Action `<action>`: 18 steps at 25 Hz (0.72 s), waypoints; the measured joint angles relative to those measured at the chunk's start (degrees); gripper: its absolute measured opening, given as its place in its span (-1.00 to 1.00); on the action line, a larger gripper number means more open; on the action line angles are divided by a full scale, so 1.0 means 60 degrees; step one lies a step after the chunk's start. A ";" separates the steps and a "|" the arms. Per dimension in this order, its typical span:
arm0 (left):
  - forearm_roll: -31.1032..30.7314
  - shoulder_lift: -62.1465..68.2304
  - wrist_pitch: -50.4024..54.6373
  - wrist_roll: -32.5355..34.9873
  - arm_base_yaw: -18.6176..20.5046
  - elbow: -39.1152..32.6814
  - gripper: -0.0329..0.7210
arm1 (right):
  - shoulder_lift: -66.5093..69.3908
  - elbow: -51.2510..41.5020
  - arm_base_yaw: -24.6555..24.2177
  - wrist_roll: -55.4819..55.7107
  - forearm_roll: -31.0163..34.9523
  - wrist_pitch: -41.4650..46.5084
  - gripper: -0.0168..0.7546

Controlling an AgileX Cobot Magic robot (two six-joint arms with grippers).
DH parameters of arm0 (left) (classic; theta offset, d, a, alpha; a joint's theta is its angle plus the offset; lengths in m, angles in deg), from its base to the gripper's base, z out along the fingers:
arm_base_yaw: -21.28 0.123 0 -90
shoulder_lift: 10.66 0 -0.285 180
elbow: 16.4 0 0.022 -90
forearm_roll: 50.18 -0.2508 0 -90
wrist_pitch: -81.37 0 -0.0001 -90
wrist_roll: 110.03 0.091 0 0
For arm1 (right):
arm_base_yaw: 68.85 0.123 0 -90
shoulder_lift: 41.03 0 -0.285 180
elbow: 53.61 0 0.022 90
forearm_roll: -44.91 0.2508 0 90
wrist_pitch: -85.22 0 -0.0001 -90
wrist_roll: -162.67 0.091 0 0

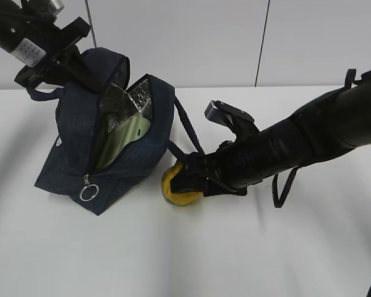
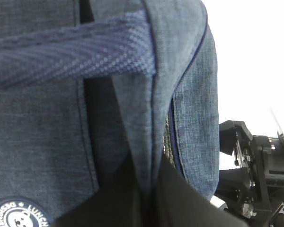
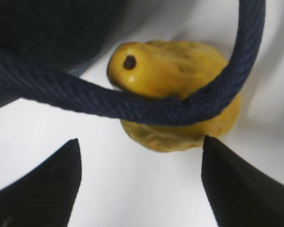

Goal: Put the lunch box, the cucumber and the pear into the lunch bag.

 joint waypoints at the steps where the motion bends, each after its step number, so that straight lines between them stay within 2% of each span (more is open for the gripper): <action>1: 0.0000 0.0000 0.0000 0.0000 0.0000 0.0000 -0.91 | 0.0000 0.0022 0.0000 -0.0082 0.0063 -0.0057 0.56; 7: 0.0000 0.0000 0.0000 0.0000 0.0000 0.0000 -0.91 | 0.0030 0.0500 0.0000 -0.0634 0.0325 -0.0590 0.56; 18: 0.0000 0.0000 0.0000 0.0000 0.0000 0.0000 -0.91 | 0.0645 0.1232 0.0000 -0.1663 0.0342 -0.0704 0.56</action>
